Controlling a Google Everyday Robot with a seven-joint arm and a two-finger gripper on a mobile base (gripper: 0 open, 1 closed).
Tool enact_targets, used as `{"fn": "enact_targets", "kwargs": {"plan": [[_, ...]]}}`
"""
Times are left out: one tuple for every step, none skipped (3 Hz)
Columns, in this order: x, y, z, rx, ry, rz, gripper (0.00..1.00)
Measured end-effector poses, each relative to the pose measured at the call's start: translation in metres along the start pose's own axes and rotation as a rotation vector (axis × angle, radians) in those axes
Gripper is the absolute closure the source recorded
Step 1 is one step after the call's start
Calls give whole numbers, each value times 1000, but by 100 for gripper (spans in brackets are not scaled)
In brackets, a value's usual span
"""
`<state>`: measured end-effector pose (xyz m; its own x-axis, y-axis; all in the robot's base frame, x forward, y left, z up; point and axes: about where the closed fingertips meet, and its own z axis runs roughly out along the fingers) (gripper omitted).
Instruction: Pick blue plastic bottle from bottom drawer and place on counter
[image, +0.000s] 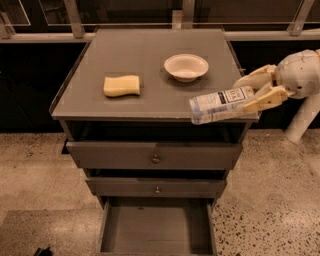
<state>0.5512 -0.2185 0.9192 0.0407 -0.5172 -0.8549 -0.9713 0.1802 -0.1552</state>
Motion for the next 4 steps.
{"fn": "enact_targets", "kwargs": {"plan": [[-3,-24,6,8,-22,-6,100],[1,-45,9,27,-43,15,100],[10,-66,9,65,-65,50,100],[22,-83,7,132,-50,105,100]]}}
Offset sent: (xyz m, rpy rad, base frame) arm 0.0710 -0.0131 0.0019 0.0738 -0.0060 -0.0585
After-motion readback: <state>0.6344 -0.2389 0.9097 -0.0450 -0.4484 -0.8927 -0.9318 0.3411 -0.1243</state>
